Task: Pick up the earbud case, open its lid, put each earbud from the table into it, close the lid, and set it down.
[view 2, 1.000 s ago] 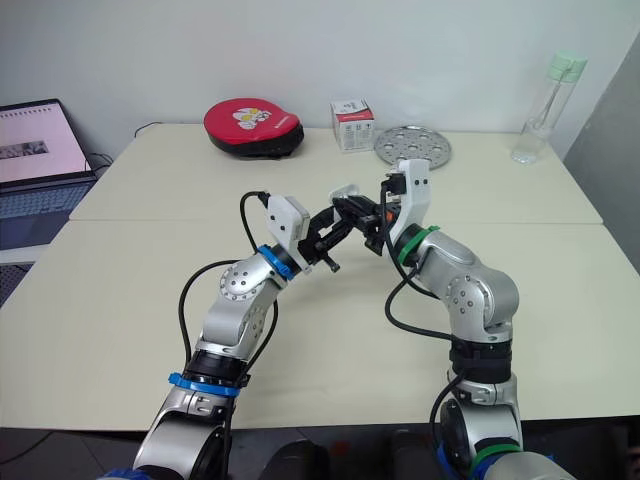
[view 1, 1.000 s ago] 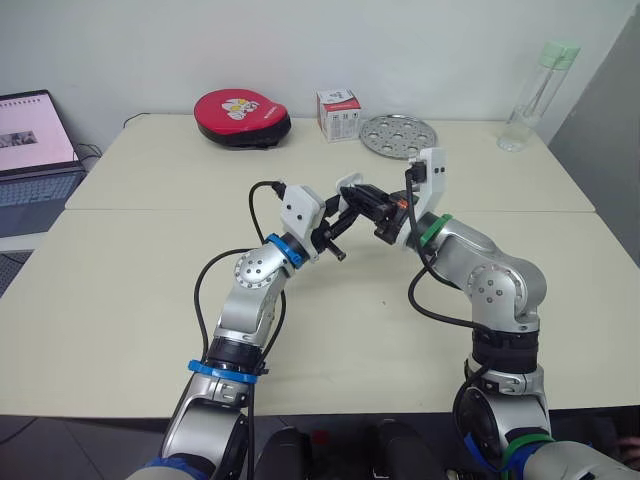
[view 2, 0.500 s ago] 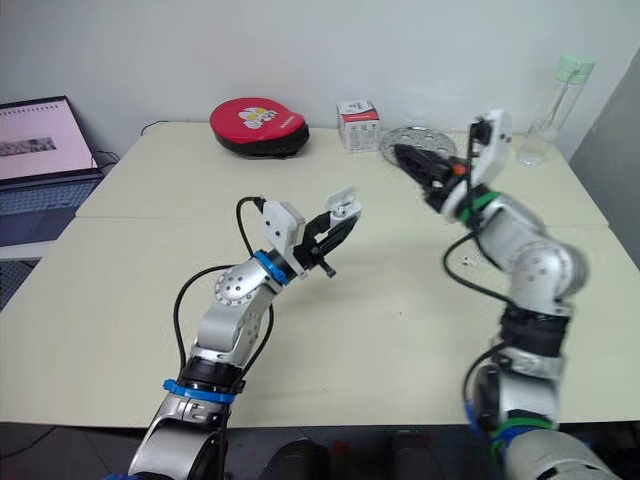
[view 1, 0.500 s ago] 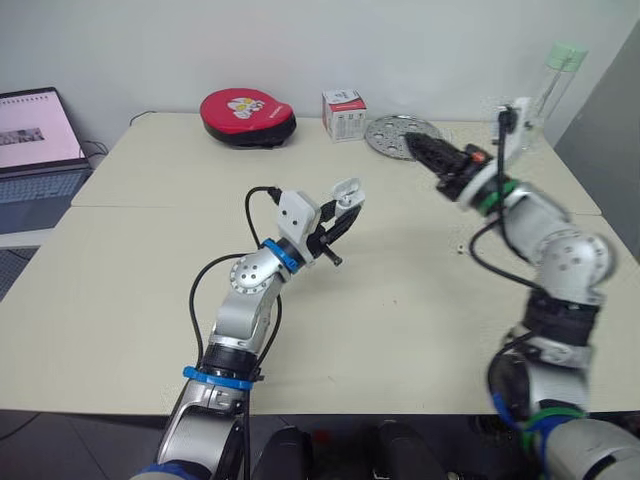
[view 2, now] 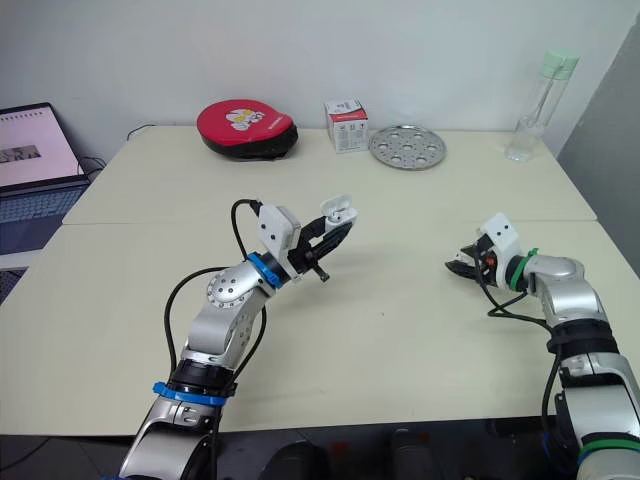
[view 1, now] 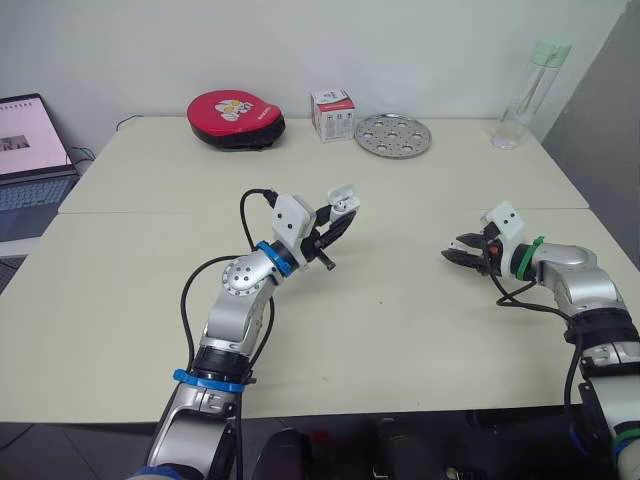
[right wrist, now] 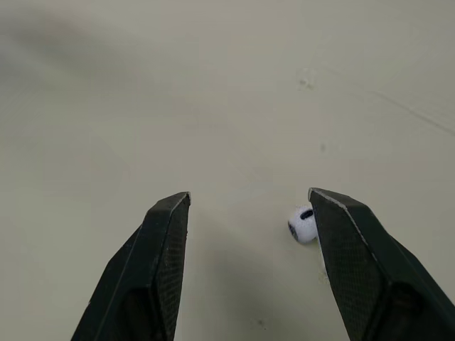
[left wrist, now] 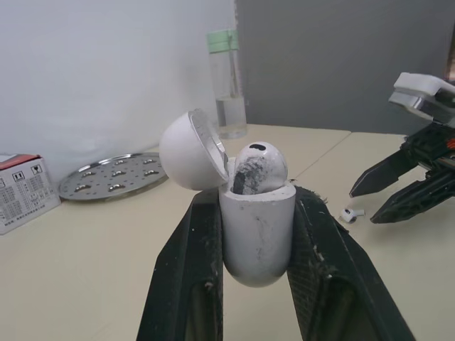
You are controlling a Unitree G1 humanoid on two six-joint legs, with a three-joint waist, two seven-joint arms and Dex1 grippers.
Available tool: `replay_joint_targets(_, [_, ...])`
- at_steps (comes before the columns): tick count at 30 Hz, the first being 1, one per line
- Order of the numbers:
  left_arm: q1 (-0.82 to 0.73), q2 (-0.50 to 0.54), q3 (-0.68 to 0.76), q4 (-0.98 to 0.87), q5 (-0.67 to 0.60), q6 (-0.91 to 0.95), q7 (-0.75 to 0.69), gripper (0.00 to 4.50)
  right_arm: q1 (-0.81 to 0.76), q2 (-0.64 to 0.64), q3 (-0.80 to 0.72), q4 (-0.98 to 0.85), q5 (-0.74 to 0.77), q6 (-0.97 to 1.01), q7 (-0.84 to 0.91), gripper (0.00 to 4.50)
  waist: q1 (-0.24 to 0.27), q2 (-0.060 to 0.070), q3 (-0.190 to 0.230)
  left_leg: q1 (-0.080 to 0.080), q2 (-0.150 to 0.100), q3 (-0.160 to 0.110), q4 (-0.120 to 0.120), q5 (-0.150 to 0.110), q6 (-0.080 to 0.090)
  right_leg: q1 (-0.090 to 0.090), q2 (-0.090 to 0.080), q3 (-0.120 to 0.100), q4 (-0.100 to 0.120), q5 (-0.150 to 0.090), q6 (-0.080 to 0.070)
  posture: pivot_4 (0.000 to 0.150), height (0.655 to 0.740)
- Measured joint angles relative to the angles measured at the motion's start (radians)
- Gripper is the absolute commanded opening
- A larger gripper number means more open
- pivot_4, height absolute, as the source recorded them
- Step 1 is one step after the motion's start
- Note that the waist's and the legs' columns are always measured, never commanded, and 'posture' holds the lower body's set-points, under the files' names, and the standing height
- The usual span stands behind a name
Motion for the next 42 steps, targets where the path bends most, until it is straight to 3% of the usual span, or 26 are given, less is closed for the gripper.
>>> replay_joint_targets(11, [0.011, 0.008, -0.002, -0.039, 0.001, 0.024, 0.01, 0.77, -0.157, 0.068, -0.023, 0.353, -0.088, -0.141, -0.06, 2.75, -0.003, 0.0, 0.0, 0.001, 0.0, 0.001, 0.0, 0.0, 0.0, 0.001, -0.001, 0.001, 0.0, 0.0, 0.0, 0.15, 0.74])
replay_joint_targets(14, [0.02, 0.01, -0.002, -0.043, 0.001, 0.027, 0.014, 0.77, -0.166, 0.076, -0.032, 0.392, -0.088, -0.131, -0.044, 2.18, -0.003, 0.0, 0.0, 0.001, 0.0, 0.001, 0.0, 0.0, 0.0, 0.001, -0.001, 0.001, 0.001, 0.0, 0.0, 0.15, 0.74])
replay_joint_targets(19, [0.021, 0.011, -0.003, -0.064, 0.003, 0.035, 0.024, 0.77, -0.171, 0.082, -0.04, 0.396, -0.102, -0.123, -0.011, 0.43, -0.003, 0.0, 0.0, 0.003, 0.0, 0.001, 0.0, 0.0, 0.0, 0.002, -0.001, 0.001, 0.001, 0.0, 0.0, 0.15, 0.74])
replay_joint_targets(20, [0.021, 0.011, -0.003, -0.064, 0.003, 0.037, 0.025, 0.77, -0.171, 0.081, -0.04, 0.394, -0.106, -0.122, -0.008, 0.38, -0.003, 0.0, 0.0, 0.003, 0.0, 0.001, 0.0, 0.0, 0.0, 0.003, -0.001, 0.001, 0.001, 0.0, 0.0, 0.15, 0.74])
replay_joint_targets(27, [0.026, 0.003, -0.008, -0.066, 0.007, 0.042, 0.028, 0.77, -0.1, 0.03, -0.047, 0.27, -0.11, -0.067, 0.029, 0.38, 0.005, 0.0, 0.0, 0.002, -0.001, 0.001, 0.0, 0.0, 0.0, 0.002, -0.002, 0.001, 0.001, 0.0, 0.0, 0.15, 0.74])
replay_joint_targets(30, [0.041, 0.002, -0.011, -0.076, 0.007, 0.044, 0.031, 0.77, 0.065, -0.107, -0.023, 0.011, -0.11, 0.007, 0.128, 0.38, 0.024, 0.001, 0.0, 0.002, -0.001, 0.001, 0.0, 0.0, 0.0, 0.002, -0.002, 0.0, 0.0, 0.0, 0.001, 0.15, 0.74])
replay_joint_targets(34, [0.09, 0.009, -0.003, -0.104, 0.007, 0.051, 0.041, 0.77, 0.37, -0.397, -0.021, -0.328, -0.106, 0.077, 0.325, 0.38, 0.04, 0.003, 0.0, 0.002, -0.001, 0.0, -0.001, 0.0, 0.0, 0.004, -0.003, -0.001, -0.001, -0.002, 0.003, 0.15, 0.74])
replay_joint_targets(37, [0.106, 0.005, -0.008, -0.115, 0.007, 0.064, 0.047, 0.77, 0.514, -0.536, -0.02, -0.389, -0.138, 0.018, 0.375, 0.38, 0.039, 0.003, 0.0, 0.006, -0.001, 0.0, 0.0, 0.0, 0.0, 0.009, -0.002, -0.001, -0.005, -0.005, 0.007, 0.15, 0.74])
replay_joint_targets(40, [0.107, 0.003, -0.013, -0.132, 0.007, 0.068, 0.048, 0.77, 0.568, -0.579, -0.017, -0.387, -0.184, -0.047, 0.371, 0.38, 0.032, 0.002, 0.0, 0.015, 0.0, -0.001, -0.001, 0.0, 0.0, 0.018, -0.002, -0.002, -0.007, -0.005, 0.006, 0.15, 0.74])
replay_joint_targets(42, [0.106, 0.001, -0.014, -0.143, 0.007, 0.068, 0.049, 0.77, 0.57, -0.579, -0.016, -0.385, -0.197, -0.056, 0.363, 1.12, 0.03, 0.002, 0.0, 0.016, 0.0, -0.001, -0.001, -0.001, 0.0, 0.02, -0.002, -0.002, -0.008, -0.005, 0.006, 0.15, 0.74])
